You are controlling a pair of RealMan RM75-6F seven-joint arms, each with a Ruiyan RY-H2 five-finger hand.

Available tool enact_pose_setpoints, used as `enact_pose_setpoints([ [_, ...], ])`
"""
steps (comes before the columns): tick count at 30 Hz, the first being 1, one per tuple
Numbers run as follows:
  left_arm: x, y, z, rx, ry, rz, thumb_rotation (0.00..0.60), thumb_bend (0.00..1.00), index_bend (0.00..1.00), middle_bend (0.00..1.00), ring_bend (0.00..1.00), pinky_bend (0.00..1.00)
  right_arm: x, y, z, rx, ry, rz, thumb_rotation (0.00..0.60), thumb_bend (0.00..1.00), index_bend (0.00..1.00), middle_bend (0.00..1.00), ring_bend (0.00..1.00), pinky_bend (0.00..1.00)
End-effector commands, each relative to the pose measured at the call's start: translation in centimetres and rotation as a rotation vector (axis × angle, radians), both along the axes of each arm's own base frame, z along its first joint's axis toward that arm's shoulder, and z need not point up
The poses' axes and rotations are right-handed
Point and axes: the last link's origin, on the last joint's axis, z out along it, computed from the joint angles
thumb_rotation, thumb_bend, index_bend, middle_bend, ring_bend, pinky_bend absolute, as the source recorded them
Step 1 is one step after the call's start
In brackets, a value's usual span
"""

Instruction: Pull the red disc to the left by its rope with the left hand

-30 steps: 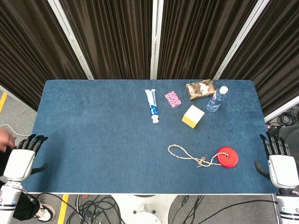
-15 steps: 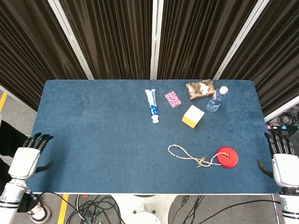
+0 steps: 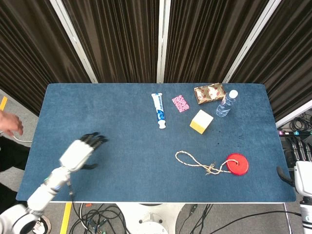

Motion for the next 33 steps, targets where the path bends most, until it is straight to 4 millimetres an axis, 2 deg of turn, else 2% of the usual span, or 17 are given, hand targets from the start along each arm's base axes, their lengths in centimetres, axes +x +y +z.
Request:
enact_pose_setpoints([
  [1, 4.7, 2.6, -3.6, -0.101, -0.023, -0.118, 0.6, 0.06, 0.17, 0.17, 0.11, 0.24, -0.4, 0.2, 0.5, -0.013, -0.004, -0.008, 0.6, 0.18, 0.0, 0.0, 0.0, 0.0],
  [4, 7.2, 3.6, -5.5, -0.15, -0.031, -0.182, 0.6, 0.06, 0.17, 0.17, 0.11, 0.24, -0.8, 0.2, 0.8, -0.021, -0.01, -0.021, 0.6, 0.18, 0.0, 0.0, 0.0, 0.0],
  [8, 9.6, 4.4, -8.0, -0.211, -0.03, -0.236, 0.6, 0.07, 0.17, 0.17, 0.11, 0.24, -1.4, 0.4, 1.1, -0.029, -0.026, -0.034, 0.6, 0.18, 0.0, 0.0, 0.0, 0.0],
  [14, 11.7, 5.5, -11.3, -0.284, -0.04, -0.245, 0.6, 0.09, 0.17, 0.17, 0.11, 0.24, -1.9, 0.6, 1.4, -0.043, -0.037, -0.033, 0.6, 0.18, 0.0, 0.0, 0.0, 0.0],
  [23, 14.5, 7.2, -14.0, -0.336, -0.022, -0.286, 0.6, 0.09, 0.17, 0.18, 0.11, 0.24, -2.6, 1.0, 1.9, -0.065, -0.045, -0.043, 0.6, 0.18, 0.0, 0.0, 0.0, 0.0],
  [29, 15.7, 6.1, -15.5, -0.381, -0.025, -0.366, 0.6, 0.11, 0.17, 0.2, 0.11, 0.24, -3.1, 1.1, 2.3, -0.078, -0.054, -0.054, 0.6, 0.19, 0.0, 0.0, 0.0, 0.0],
  [33, 15.6, 5.3, -16.7, -0.416, -0.002, -0.406, 0.6, 0.12, 0.17, 0.21, 0.11, 0.24, -3.4, 1.2, 2.3, -0.078, -0.057, -0.055, 0.6, 0.19, 0.0, 0.0, 0.0, 0.0],
])
